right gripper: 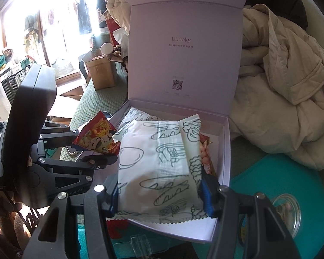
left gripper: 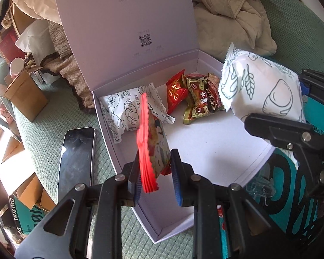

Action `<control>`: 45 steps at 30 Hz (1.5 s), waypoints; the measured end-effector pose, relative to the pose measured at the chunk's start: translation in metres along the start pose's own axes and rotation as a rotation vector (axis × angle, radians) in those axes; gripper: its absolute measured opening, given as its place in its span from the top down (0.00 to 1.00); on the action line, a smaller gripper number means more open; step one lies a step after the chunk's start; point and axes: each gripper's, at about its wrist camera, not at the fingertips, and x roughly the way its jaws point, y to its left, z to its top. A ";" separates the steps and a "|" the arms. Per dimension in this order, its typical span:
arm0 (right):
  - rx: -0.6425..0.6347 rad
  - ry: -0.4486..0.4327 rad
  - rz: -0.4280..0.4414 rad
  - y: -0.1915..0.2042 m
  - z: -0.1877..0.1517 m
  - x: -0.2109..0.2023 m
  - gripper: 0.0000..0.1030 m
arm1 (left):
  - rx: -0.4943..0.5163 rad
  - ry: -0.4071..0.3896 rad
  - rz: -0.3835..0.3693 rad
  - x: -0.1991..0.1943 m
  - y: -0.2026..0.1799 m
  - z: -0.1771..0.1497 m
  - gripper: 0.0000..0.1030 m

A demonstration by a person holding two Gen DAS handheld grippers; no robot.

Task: Organize objects
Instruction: 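Lower the bread bag and candy packet into the box and open both tools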

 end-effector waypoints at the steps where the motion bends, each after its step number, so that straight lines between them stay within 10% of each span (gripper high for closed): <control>1: -0.003 0.001 0.001 0.000 0.000 0.003 0.43 | 0.002 0.000 0.001 0.002 0.000 0.001 0.79; 45: 0.009 0.161 0.055 -0.002 -0.020 0.074 0.42 | 0.063 0.045 -0.001 0.044 -0.005 -0.001 0.78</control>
